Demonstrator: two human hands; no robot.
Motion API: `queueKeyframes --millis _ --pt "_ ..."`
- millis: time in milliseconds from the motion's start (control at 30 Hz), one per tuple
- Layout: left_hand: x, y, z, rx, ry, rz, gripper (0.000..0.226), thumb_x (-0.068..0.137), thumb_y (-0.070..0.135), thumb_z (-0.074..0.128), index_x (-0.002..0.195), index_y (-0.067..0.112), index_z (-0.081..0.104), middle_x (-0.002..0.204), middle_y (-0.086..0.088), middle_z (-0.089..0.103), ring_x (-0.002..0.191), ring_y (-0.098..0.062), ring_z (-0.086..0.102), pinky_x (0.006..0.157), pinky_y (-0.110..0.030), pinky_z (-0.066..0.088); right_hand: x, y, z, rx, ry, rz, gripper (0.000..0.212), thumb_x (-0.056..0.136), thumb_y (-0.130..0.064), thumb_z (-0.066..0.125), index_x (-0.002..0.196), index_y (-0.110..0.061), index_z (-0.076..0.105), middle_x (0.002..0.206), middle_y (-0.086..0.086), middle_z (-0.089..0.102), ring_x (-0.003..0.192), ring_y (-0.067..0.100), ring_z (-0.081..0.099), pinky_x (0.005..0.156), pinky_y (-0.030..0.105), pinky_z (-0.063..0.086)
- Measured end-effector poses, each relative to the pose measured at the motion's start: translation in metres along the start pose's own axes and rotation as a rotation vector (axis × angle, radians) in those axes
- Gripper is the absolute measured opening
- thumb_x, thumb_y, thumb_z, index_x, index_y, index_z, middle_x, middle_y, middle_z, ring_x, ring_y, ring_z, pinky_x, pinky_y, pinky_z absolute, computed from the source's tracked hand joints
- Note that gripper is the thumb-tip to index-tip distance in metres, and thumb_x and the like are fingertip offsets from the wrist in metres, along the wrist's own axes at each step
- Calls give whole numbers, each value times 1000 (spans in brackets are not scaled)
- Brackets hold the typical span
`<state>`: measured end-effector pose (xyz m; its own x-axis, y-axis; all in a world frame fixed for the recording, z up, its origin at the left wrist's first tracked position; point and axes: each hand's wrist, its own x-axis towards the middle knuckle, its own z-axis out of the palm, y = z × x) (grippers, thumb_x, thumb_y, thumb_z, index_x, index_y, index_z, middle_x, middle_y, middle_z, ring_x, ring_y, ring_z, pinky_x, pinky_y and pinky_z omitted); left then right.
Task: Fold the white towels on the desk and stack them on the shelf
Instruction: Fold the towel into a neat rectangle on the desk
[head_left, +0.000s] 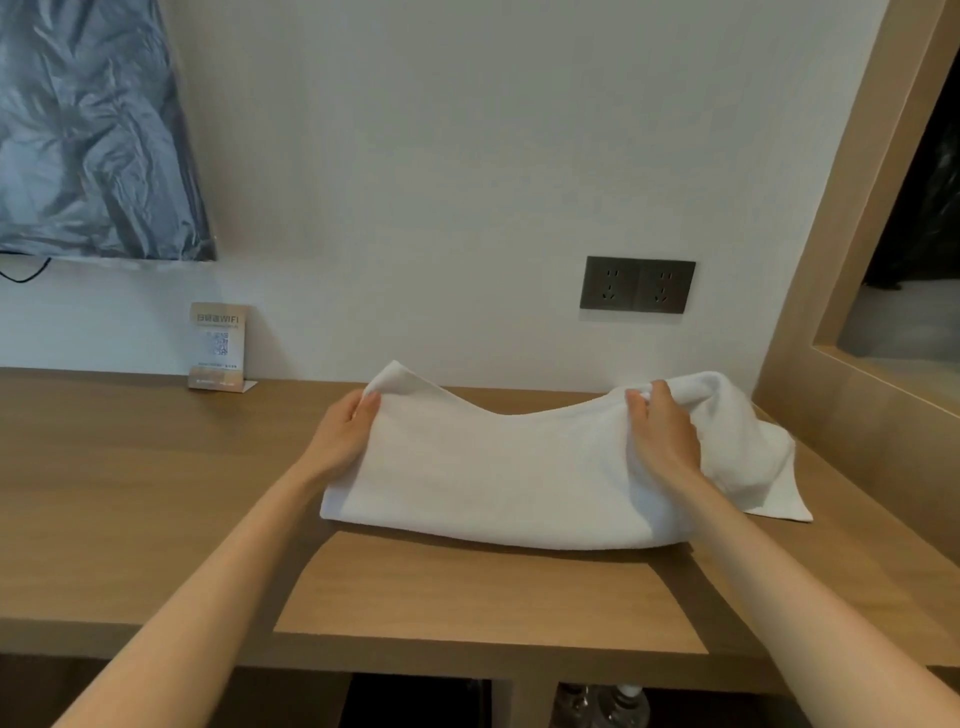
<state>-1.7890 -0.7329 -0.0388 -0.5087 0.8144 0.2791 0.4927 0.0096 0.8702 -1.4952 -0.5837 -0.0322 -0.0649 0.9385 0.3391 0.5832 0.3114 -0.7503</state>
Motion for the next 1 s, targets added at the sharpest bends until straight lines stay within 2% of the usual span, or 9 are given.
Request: queueKeyframes --millis 100,167,333,467,600,667,733,867,1000 --pt "19 -18 15 -33 14 -112 36 102 30 32 121 8 54 111 -5 57 95 -18 52 77 -27 39 19 -2 10 -9 -10 30 34 101 -32 29 118 -6 45 107 13 55 100 35 53 76 33 32" --pt "27 -34 23 55 27 -177 37 101 28 31 116 5 55 111 -9 58 96 -22 51 80 -31 37 29 6 19 -21 -39 73 32 101 -31 29 113 -6 44 112 17 57 99 36 52 75 35 34" --pt "46 -53 27 353 52 -230 36 98 27 36 71 9 52 75 -7 58 77 -28 53 58 -31 32 37 33 40 -258 -45 13 22 101 -29 28 94 -10 36 100 17 59 87 32 53 68 36 35" --pt "54 -61 29 455 60 -239 36 95 32 42 77 7 59 75 -8 62 71 -25 56 56 -28 34 41 41 46 -495 -14 -58 16 99 -19 34 100 -6 43 99 16 60 78 27 50 64 33 36" --pt "58 -60 32 500 91 -281 36 90 30 49 60 12 42 63 -3 51 59 -20 47 50 -26 31 41 43 51 -553 -1 -57 14 97 -14 38 103 -4 45 97 14 60 80 26 52 62 33 35" --pt "56 -55 34 545 105 -294 28 89 27 49 68 9 49 72 -6 56 66 -23 51 53 -27 33 41 44 53 -580 15 -85 13 97 -13 40 106 -5 45 100 14 60 87 29 56 61 33 35" --pt "51 -48 38 597 131 -262 21 90 25 49 90 6 54 88 -9 59 79 -27 54 61 -29 36 40 44 51 -614 12 -127 18 96 -9 41 112 -5 46 109 13 56 98 29 54 63 33 35" --pt "45 -45 44 694 130 -189 34 95 22 44 124 5 44 124 -17 50 113 -35 48 83 -40 41 33 39 47 -721 -25 -272 30 93 -10 44 122 -10 50 126 9 49 112 27 46 78 33 37" --pt "44 -51 43 583 70 -167 38 96 16 39 134 10 41 128 -20 51 117 -37 47 93 -43 40 6 10 45 -706 -226 -323 34 98 -29 37 127 -16 48 137 6 41 124 28 35 97 42 35"
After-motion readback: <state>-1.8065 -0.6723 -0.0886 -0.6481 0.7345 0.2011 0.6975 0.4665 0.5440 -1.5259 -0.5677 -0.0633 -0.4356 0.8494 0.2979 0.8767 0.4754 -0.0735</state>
